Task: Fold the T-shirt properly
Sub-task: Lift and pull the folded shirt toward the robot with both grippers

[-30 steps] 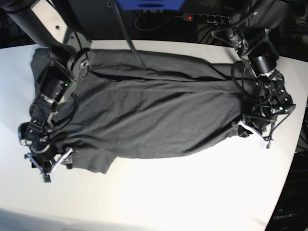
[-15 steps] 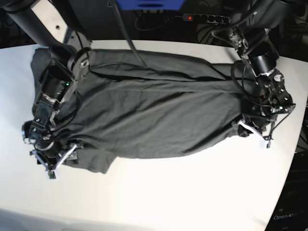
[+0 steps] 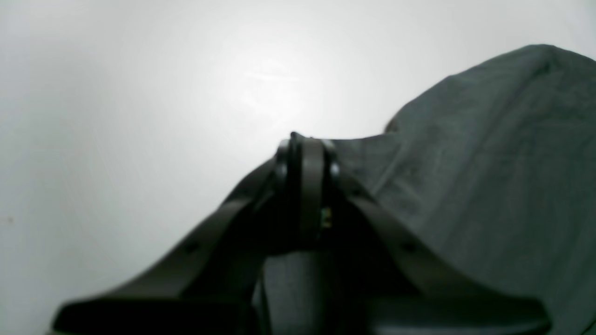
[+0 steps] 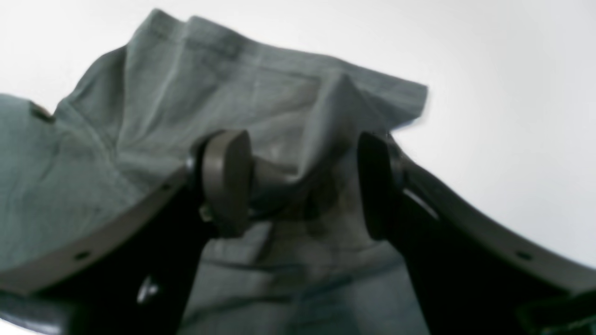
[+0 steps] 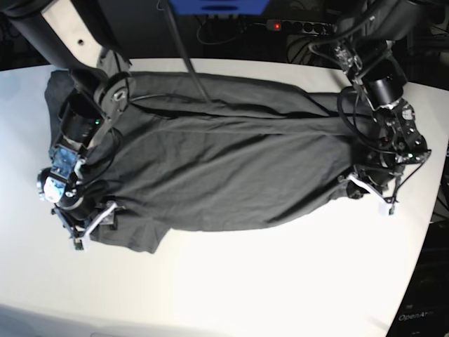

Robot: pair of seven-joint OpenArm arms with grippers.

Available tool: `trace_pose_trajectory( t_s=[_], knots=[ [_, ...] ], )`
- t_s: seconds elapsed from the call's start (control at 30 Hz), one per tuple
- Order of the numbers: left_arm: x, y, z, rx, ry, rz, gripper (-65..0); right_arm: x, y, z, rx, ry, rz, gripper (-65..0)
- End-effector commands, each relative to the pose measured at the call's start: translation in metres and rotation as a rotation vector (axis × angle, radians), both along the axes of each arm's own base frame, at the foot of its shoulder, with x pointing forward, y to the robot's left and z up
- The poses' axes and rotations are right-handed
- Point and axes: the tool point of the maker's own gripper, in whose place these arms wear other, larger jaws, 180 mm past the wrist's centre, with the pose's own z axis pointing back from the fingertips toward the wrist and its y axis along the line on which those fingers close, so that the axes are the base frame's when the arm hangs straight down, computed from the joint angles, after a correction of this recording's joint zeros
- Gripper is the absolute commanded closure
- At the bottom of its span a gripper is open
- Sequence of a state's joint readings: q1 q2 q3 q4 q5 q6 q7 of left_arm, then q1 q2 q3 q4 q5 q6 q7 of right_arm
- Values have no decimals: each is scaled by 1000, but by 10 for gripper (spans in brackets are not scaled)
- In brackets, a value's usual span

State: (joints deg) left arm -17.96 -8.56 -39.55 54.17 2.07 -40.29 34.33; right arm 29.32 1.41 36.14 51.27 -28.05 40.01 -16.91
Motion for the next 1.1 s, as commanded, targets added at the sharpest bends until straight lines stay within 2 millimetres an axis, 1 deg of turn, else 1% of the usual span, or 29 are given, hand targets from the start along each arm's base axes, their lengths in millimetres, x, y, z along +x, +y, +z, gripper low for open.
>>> trace_pose_trajectory(
  t_s=[0.0, 0.03, 0.07, 0.1, 0.2, 0.23, 0.3, 0.4, 0.47, 0.6, 0.67, 0.7, 0.8, 0.87, 1.0, 1.03, 1.07],
  knots=[
    [-1, 5, 0, 28, 30, -6, -24, 18, -7, 25, -6, -77, -10, -331],
    [-1, 5, 0, 28, 30, -6, -24, 18, -7, 25, -5, -76, -10, -315],
    [-1, 5, 0, 28, 30, -6, -24, 18, -6, 25, -5, -78, -8, -280],
    [-1, 5, 0, 28, 30, -6, -24, 17, -6, 24, -8, -75, -5, -231],
    [-1, 5, 0, 28, 30, -6, -24, 16, -6, 22, -8, -69, -5, -26],
    [-1, 6, 0, 29, 30, -6, -24, 15, -6, 21, -9, -66, -5, 0],
    [-1, 7, 0, 31, 30, -5, -24, 15, -6, 21, -8, -66, -5, -20],
    [-1, 7, 0, 31, 30, -5, -24, 12, -7, 19, -7, -61, -9, -19],
    [-1, 8, 1, 32, 30, -5, -24, 5, -10, 13, -17, -52, -14, -19],
    [-4, 13, 6, 59, 14, -1, -24, -10, -26, 19, -75, -71, -38, -19],
    [-7, 18, 18, 101, -15, 2, -24, -17, -31, 22, -101, -81, -48, -19],
    [-8, 16, 22, 112, -29, 1, -24, -19, -29, 22, -105, -83, -47, -19],
    [-6, 12, 40, 146, -79, -3, -24, -26, -32, 24, -125, -88, -54, -19],
    [-10, 12, 42, 162, -75, -7, -24, -31, -36, 27, -144, -95, -61, -17],
    [-13, 14, 43, 174, -54, -7, -24, -37, -34, 33, -166, -114, -67, -17],
    [-13, 14, 44, 176, -52, -9, -24, -39, -37, 39, -184, -127, -74, -17],
    [-13, 14, 44, 176, -55, -8, -24, -40, -35, 44, -190, -142, -78, -17]
  ],
)
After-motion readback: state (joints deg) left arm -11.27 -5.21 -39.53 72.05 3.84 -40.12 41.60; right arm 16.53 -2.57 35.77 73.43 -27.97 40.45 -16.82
